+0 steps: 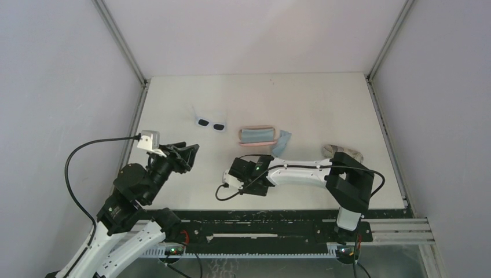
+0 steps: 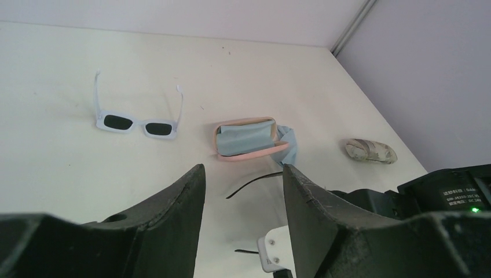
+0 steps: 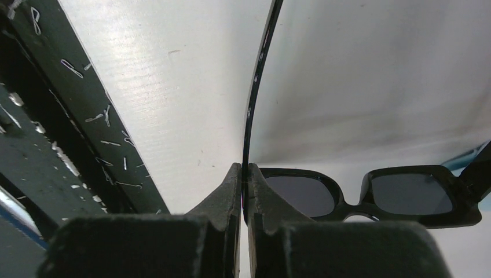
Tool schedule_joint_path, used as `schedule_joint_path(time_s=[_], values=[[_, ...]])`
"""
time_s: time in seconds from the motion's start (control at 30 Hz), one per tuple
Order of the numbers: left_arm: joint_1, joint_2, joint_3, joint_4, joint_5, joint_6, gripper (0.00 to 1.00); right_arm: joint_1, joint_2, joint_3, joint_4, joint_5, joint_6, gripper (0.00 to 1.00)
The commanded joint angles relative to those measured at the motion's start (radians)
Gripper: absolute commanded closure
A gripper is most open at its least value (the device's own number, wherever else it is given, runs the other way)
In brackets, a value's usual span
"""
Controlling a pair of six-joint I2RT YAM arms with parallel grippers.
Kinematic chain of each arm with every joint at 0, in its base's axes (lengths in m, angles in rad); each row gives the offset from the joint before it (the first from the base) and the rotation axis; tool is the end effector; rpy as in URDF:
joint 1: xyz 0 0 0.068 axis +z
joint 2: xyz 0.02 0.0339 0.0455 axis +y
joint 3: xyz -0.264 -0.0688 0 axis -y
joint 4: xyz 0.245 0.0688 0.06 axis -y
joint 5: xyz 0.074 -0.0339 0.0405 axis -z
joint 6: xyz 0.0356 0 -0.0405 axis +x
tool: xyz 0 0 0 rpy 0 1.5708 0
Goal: Organize the sunglasses
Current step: Place the sunglasses at the center of the board, then pick up the sunglasses from the center of the board.
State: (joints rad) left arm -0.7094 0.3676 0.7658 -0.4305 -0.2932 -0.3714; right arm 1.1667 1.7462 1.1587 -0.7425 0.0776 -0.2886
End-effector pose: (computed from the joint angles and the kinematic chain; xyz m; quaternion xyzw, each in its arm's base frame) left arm 0.0706 -0.0471 0.3552 0.0194 0.7177 -0.2640 0.6441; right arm 0.1320 0.3017 0.1813 -0.6563 0.7439 0.0162 0.1250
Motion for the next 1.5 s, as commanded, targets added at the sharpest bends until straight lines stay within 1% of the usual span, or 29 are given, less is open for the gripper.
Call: schedule_joint_path(time_s=[0.0, 0.03, 0.07, 0.1, 0.17, 0.23, 0.33, 0.4, 0.47, 0.53, 0.6, 0.73, 0.83, 0.93, 1.03, 1.13, 1.27, 1.47], values=[[-0.003, 0.013, -0.016, 0.001, -0.01, 0.013, 0.44, 0.007, 0.011, 0.054, -0.011, -0.013, -0.111, 1.0], [-0.003, 0.018, -0.016, 0.002, -0.009, 0.013, 0.44, 0.007, 0.015, 0.056, -0.013, -0.026, -0.121, 1.0], [-0.003, 0.02, -0.019, 0.006, -0.009, 0.009, 0.44, 0.008, 0.018, 0.056, -0.014, -0.035, -0.126, 0.98], [-0.003, 0.024, -0.023, 0.012, -0.006, 0.007, 0.44, 0.007, 0.021, 0.056, -0.016, -0.042, -0.127, 0.94], [-0.003, 0.03, -0.027, 0.023, 0.011, 0.004, 0.44, 0.005, 0.03, 0.056, -0.019, -0.044, -0.126, 0.84], [-0.003, 0.04, -0.027, 0.024, 0.014, 0.003, 0.44, 0.003, 0.032, 0.055, -0.02, -0.046, -0.12, 0.79], [-0.003, 0.048, -0.028, 0.025, 0.019, 0.004, 0.44, 0.001, 0.009, 0.053, -0.012, -0.049, -0.107, 0.74], [-0.003, 0.05, -0.029, 0.029, 0.022, 0.003, 0.44, 0.001, -0.034, 0.048, 0.002, -0.051, -0.09, 0.72], [-0.003, 0.05, -0.029, 0.031, 0.022, 0.004, 0.44, 0.001, -0.103, 0.036, 0.036, -0.042, -0.056, 0.7], [-0.003, 0.056, -0.025, 0.033, 0.02, 0.006, 0.44, -0.002, -0.183, 0.02, 0.076, -0.066, -0.018, 0.69], [-0.002, 0.068, -0.02, 0.033, 0.024, 0.005, 0.44, -0.005, -0.289, -0.013, 0.152, -0.079, 0.056, 0.67], [-0.002, 0.119, 0.005, 0.014, 0.029, 0.014, 0.43, -0.06, -0.449, -0.122, 0.317, -0.064, 0.322, 0.67], [-0.003, 0.173, 0.053, -0.04, 0.014, 0.035, 0.43, -0.12, -0.527, -0.214, 0.397, 0.017, 0.555, 0.67], [-0.003, 0.233, 0.107, -0.111, -0.007, 0.067, 0.43, -0.148, -0.578, -0.286, 0.412, 0.15, 0.738, 0.66], [-0.003, 0.285, 0.13, -0.175, -0.032, 0.089, 0.43, -0.179, -0.575, -0.305, 0.36, 0.249, 0.867, 0.66], [-0.003, 0.321, 0.123, -0.206, -0.061, 0.091, 0.44, -0.226, -0.54, -0.306, 0.314, 0.245, 0.976, 0.67], [-0.003, 0.338, 0.103, -0.222, -0.082, 0.067, 0.44, -0.248, -0.464, -0.294, 0.322, 0.192, 0.992, 0.69], [-0.001, 0.347, 0.106, -0.267, -0.157, 0.063, 0.44, -0.263, -0.328, -0.24, 0.288, 0.162, 0.997, 0.71]])
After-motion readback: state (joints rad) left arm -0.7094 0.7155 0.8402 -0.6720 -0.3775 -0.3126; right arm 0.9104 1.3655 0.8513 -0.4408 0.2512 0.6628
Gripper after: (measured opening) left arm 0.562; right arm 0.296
